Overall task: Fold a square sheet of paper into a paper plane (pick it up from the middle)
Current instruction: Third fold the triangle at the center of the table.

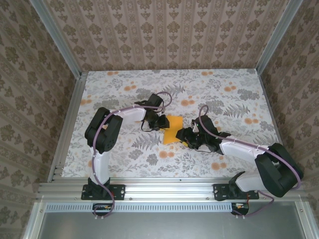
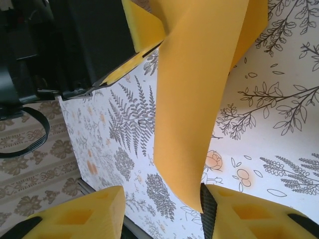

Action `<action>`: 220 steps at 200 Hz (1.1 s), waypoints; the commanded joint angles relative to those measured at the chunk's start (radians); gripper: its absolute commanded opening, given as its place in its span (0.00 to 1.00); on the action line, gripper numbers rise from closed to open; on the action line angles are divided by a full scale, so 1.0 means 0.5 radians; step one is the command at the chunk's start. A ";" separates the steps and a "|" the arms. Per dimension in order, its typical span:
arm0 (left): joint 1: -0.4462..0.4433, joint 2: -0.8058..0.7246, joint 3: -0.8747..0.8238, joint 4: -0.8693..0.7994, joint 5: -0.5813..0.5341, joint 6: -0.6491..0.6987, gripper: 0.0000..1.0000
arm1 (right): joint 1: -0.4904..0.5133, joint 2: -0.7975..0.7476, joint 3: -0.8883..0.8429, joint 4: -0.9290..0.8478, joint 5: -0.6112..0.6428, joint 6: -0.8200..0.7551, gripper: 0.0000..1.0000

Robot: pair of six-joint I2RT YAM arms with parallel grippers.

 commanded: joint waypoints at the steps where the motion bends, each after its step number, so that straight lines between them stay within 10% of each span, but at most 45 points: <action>1: 0.009 0.121 -0.021 -0.115 -0.080 0.004 0.24 | 0.008 -0.032 -0.028 -0.008 0.023 -0.013 0.46; 108: 0.000 0.121 -0.013 -0.126 -0.081 0.009 0.24 | 0.008 0.054 0.026 -0.148 0.070 0.022 0.14; 220: -0.003 -0.149 0.004 0.212 0.149 0.042 0.34 | 0.017 0.376 0.503 -1.202 0.214 -0.469 0.00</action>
